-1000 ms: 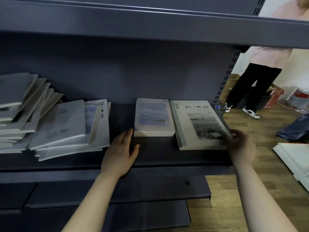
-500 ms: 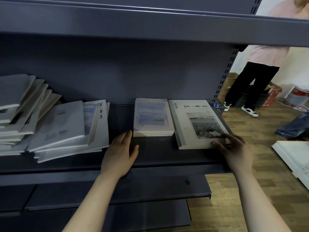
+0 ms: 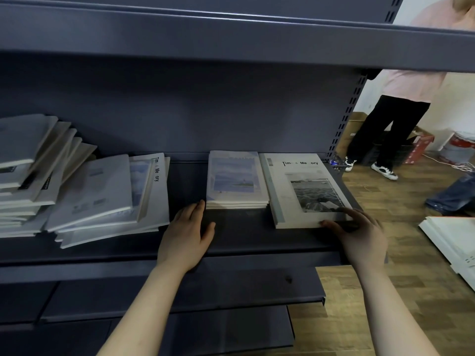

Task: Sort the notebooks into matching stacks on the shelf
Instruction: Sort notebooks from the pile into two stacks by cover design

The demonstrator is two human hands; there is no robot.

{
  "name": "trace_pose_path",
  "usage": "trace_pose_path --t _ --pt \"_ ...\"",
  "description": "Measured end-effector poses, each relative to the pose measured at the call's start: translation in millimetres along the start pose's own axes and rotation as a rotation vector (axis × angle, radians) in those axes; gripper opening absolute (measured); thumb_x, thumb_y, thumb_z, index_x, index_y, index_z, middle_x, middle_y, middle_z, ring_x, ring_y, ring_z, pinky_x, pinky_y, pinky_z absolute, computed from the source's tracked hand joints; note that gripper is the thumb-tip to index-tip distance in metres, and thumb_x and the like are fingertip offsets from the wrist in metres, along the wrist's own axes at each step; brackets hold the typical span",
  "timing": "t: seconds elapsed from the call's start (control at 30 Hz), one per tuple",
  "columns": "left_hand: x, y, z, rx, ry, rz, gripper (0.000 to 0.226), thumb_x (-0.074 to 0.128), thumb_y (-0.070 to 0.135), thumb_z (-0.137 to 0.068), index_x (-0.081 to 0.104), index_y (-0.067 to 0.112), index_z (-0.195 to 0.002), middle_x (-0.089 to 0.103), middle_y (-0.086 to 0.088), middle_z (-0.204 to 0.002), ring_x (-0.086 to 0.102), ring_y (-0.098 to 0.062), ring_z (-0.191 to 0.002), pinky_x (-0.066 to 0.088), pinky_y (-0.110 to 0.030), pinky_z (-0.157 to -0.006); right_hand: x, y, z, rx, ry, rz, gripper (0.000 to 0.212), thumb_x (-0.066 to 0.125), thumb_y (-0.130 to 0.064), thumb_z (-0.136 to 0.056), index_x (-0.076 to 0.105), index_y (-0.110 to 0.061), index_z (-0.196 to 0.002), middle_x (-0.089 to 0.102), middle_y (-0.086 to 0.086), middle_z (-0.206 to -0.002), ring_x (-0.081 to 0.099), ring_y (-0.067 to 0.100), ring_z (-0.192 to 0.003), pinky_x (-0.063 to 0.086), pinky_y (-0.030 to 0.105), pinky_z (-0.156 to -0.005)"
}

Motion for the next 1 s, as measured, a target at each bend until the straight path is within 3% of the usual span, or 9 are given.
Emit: trace_pose_path --t 0.3,0.43,0.53,0.6,0.67,0.77,0.87,1.0 --pt "-1.1 0.6 2.9 0.001 -0.004 0.004 0.062 0.033 0.047 -0.097 0.02 0.018 -0.15 0.031 -0.002 -0.152 0.029 -0.021 -0.138 0.033 -0.032 -0.106 1.9 -1.1 3.3 0.007 -0.042 -0.028 0.048 0.081 -0.049 -0.066 0.068 -0.027 -0.107 0.066 0.003 -0.116 0.051 0.036 -0.107 0.045 0.04 -0.076" --pt "-3.2 0.6 2.6 0.005 -0.013 0.047 0.061 0.034 0.045 -0.098 0.018 0.02 -0.15 0.028 -0.002 -0.153 0.028 -0.02 -0.138 0.032 -0.032 -0.107 0.6 -6.8 4.3 0.113 -0.134 -0.093 0.052 0.08 -0.044 -0.071 0.067 -0.024 -0.118 0.058 0.008 -0.131 0.042 0.036 -0.123 0.041 0.048 -0.094" --pt "-7.3 0.4 4.3 0.033 -0.022 0.104 0.059 0.035 0.042 -0.099 0.018 0.02 -0.151 0.026 -0.002 -0.154 0.027 -0.019 -0.139 0.028 -0.03 -0.109 -4.1 -29.6 9.0 0.159 -0.073 -0.107 0.051 0.078 -0.032 -0.075 0.064 -0.026 -0.124 0.044 0.012 -0.146 0.027 0.038 -0.134 0.029 0.052 -0.103" --pt "-11.2 -0.3 8.0 0.064 -0.032 0.136 0.059 0.036 0.042 -0.099 0.019 0.021 -0.151 0.025 0.0 -0.155 0.028 -0.017 -0.139 0.026 -0.026 -0.109 -6.4 -51.8 13.0 0.131 -0.014 -0.117 0.047 0.065 -0.033 -0.075 0.065 -0.027 -0.121 0.04 0.01 -0.15 0.018 0.032 -0.14 0.019 0.053 -0.107" --pt "-18.7 -3.3 13.8 0.101 -0.012 0.163 0.055 0.039 0.04 -0.098 0.027 0.021 -0.149 0.03 0.002 -0.153 0.032 -0.015 -0.137 0.026 -0.022 -0.107 -6.6 -72.2 13.3 0.052 0.034 -0.155 0.038 0.063 -0.025 -0.076 0.069 -0.023 -0.112 0.046 0.009 -0.146 0.024 0.031 -0.139 0.021 0.053 -0.106" --pt "-38.8 -14.7 21.6 0.153 0.074 0.207 0.046 0.046 0.032 -0.097 0.044 0.021 -0.141 0.043 0.003 -0.145 0.042 -0.015 -0.13 0.028 -0.02 -0.105 3.4 -97.4 9.9 -0.078 0.007 -0.304 0.024 0.064 0.002 -0.078 0.072 -0.01 -0.098 0.065 0.012 -0.116 0.057 0.033 -0.108 0.043 0.037 -0.091" --pt "-62.0 -30.5 25.3 0.198 0.163 0.271 0.037 0.054 0.02 -0.094 0.056 0.018 -0.131 0.054 0.002 -0.135 0.052 -0.014 -0.121 0.042 -0.027 -0.102 23.6 -128.7 17.0 -0.149 -0.102 -0.34 0.025 0.061 0.005 -0.08 0.072 -0.014 -0.092 0.067 0.005 -0.089 0.062 0.016 -0.074 0.037 0.008 -0.069" --pt "-84.6 -65.4 23.7 0.164 0.262 0.221 0.034 0.061 0.011 -0.089 0.063 0.013 -0.123 0.061 -0.004 -0.125 0.058 -0.022 -0.114 0.043 -0.031 -0.099 59.2 -170.9 40.4 -0.206 -0.268 -0.393 0.023 0.06 0.004 -0.085 0.072 -0.013 -0.094 0.071 0.002 -0.09 0.064 0.012 -0.079 0.038 0.003 -0.069"
Point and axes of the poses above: each hand's wrist, its own z-axis away from the middle knuckle, its own x-axis out of the palm, y = z × x, the point moved 4 cm from there along -z, towards the middle knuckle
